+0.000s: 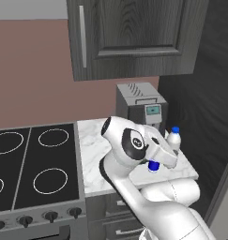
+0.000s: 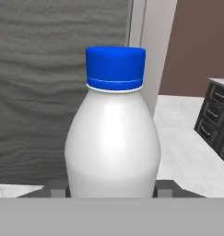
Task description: Take the bottled waters from the counter and place them in the freezer to freeze. Close the freezer door after placing the bottles.
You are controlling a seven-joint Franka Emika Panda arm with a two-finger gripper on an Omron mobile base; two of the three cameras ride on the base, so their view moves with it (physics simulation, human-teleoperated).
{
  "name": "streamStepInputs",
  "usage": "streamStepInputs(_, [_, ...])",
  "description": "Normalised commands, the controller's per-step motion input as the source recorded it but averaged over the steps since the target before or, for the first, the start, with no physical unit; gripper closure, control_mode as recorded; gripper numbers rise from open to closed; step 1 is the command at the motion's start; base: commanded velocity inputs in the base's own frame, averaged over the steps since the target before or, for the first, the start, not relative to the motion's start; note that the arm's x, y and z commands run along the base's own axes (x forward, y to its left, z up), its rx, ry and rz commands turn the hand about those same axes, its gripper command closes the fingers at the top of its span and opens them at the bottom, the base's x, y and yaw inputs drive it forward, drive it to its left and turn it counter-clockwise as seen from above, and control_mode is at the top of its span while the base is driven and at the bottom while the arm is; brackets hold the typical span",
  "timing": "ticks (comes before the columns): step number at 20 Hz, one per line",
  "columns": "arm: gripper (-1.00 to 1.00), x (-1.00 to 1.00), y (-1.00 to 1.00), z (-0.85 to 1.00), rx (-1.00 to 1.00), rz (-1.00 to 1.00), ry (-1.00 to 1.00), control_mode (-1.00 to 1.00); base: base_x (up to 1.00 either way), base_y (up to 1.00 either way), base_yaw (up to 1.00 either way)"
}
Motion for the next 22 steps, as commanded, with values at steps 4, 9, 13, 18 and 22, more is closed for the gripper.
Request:
streamStepInputs(4, [1.0,0.0,-0.11,0.0,-0.01,0.0,-0.04,-1.0,0.0,0.0,0.0])
streamStepInputs(9, [1.0,0.0,-0.03,0.03,0.01,0.0,-0.13,-1.0,0.0,0.0,0.0])
streamStepInputs(13, [1.0,0.0,0.0,0.03,0.0,0.0,-0.12,-1.0,0.0,0.0,0.0])
streamStepInputs(18, [1.0,0.0,0.0,0.0,0.0,0.0,0.0,-1.0,0.0,0.0,0.0])
streamStepInputs(22, [1.0,0.0,0.0,0.0,0.0,0.0,0.0,-1.0,0.0,0.0,0.0])
